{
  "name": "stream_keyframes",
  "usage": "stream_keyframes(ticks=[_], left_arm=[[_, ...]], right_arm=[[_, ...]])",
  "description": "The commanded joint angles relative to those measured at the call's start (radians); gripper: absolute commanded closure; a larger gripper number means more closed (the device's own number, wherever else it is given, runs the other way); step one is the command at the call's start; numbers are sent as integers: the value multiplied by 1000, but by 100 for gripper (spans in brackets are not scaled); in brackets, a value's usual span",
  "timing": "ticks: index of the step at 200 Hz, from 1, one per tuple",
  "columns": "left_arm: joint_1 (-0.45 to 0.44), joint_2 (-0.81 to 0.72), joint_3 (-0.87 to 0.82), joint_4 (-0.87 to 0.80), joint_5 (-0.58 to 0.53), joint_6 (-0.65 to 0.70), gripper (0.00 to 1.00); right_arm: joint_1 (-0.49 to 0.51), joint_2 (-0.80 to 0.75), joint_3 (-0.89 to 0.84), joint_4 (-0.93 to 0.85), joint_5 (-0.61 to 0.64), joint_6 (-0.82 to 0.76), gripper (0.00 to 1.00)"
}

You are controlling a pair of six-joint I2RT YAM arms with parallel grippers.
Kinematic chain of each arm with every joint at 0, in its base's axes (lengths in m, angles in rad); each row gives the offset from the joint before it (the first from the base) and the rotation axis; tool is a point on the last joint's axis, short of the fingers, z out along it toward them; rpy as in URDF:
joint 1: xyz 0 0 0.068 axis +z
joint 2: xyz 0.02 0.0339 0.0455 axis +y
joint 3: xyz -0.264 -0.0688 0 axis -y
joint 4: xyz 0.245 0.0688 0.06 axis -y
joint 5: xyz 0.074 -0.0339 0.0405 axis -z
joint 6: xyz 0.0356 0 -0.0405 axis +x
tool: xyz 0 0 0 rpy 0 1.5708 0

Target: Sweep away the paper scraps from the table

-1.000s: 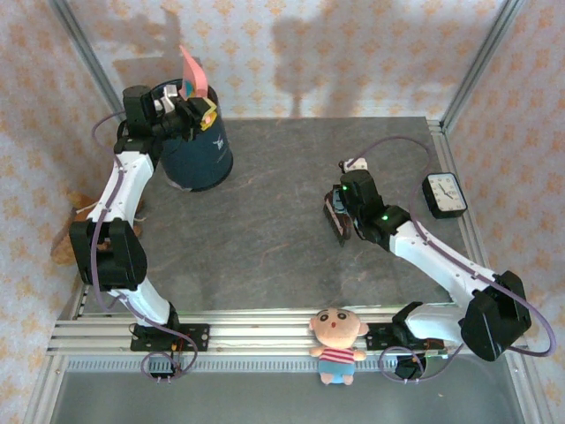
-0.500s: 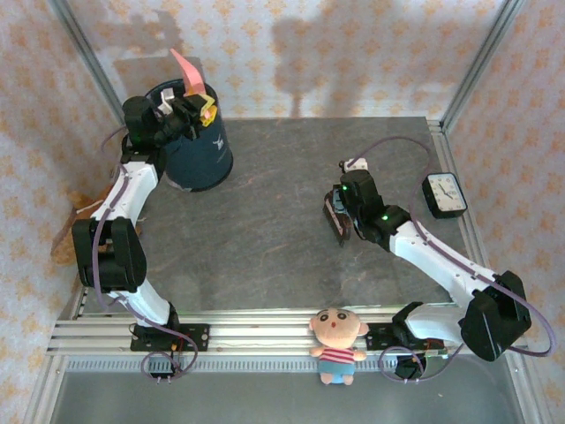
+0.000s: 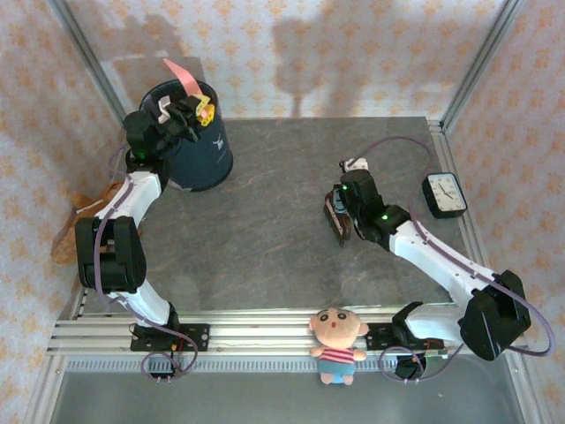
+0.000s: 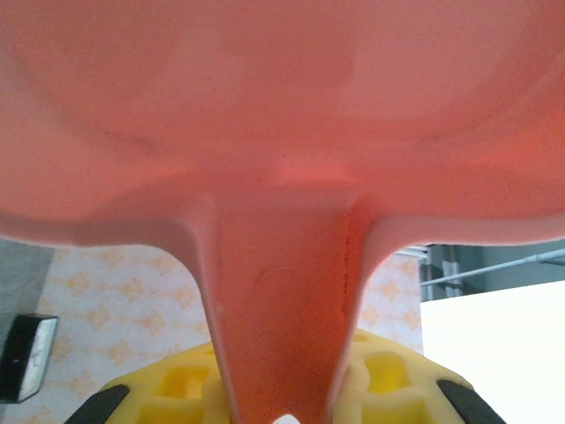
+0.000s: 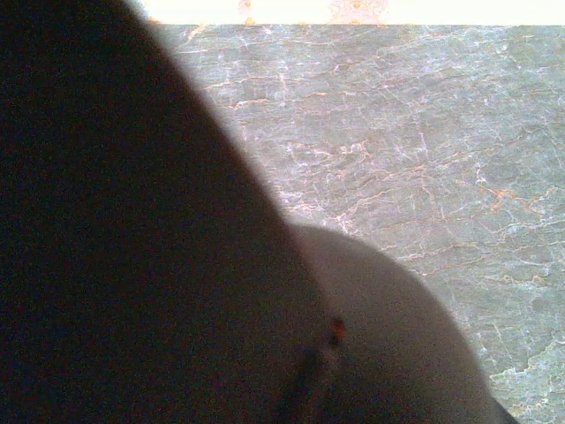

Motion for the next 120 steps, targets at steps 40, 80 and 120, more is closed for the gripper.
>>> stream_keyframes(ticks=[40,80,120], left_arm=[[8,-41,-28,213,-57,-149,100],[7,-39,-20,220,-50,-165,100],[7,-50,-9,175,-10,-89,100]], right_arm=[[-5,-1,28,13,7,22,100],[-6,-6,28,12,7,23,100],[-5,-11,33,8,6,33,100]])
